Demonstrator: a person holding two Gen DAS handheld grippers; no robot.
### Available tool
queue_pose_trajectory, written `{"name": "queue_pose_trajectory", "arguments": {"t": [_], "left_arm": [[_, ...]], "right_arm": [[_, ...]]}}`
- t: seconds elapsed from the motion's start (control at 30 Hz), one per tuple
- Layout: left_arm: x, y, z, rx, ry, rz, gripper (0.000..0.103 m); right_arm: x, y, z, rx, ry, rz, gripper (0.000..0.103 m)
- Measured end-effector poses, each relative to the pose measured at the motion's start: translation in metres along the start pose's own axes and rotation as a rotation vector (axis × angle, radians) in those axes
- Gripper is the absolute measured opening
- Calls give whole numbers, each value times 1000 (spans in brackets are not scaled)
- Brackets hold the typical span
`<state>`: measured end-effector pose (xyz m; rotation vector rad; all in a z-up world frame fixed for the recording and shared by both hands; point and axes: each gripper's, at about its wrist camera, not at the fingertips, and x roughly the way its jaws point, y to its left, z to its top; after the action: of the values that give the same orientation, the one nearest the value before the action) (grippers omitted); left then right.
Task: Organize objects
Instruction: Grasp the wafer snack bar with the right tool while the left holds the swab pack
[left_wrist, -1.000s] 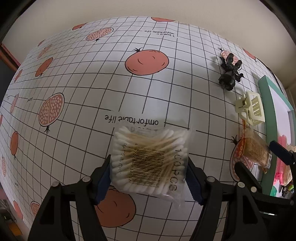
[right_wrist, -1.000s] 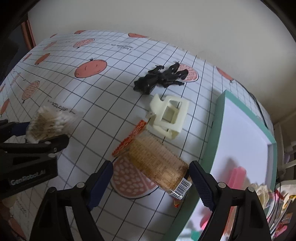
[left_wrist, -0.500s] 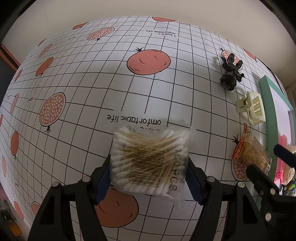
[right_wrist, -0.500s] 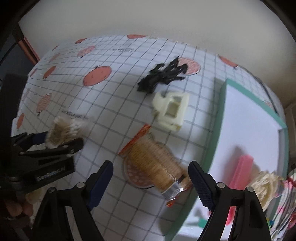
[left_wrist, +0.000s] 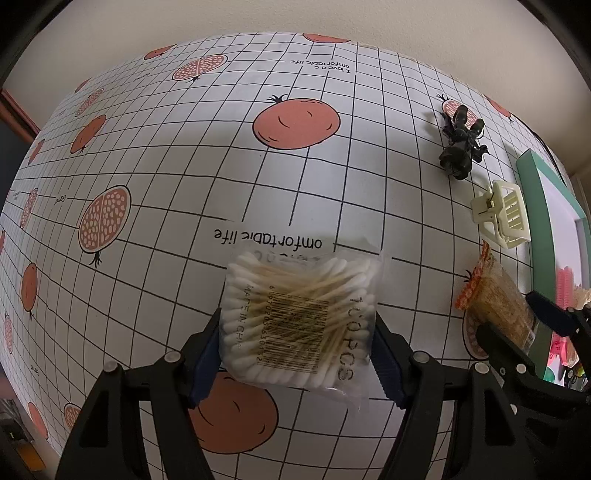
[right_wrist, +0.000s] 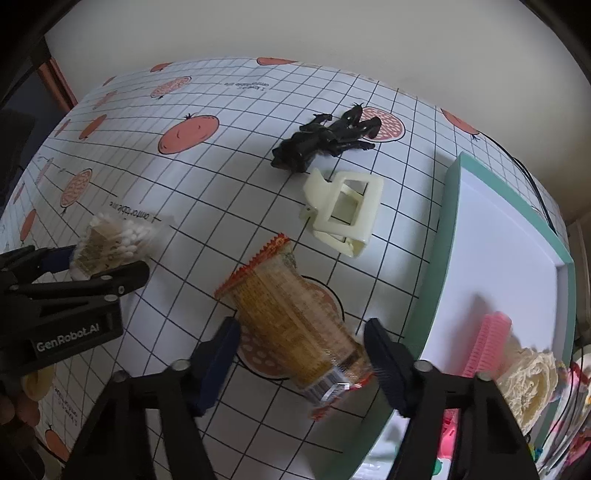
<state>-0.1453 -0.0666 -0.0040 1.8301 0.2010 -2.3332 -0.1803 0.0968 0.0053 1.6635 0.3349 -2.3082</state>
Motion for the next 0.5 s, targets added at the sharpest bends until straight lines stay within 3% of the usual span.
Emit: {"name": "queue_pose_trajectory", "arguments": {"t": [0.13,0.5], "left_arm": [[0,-1,-1,-2,0,1,73],[0,-3,3,0,0,1,73]], "right_arm": [[2,2,-1,-7,13,7,52],[-1,13,-1,-7,16,47,50]]}}
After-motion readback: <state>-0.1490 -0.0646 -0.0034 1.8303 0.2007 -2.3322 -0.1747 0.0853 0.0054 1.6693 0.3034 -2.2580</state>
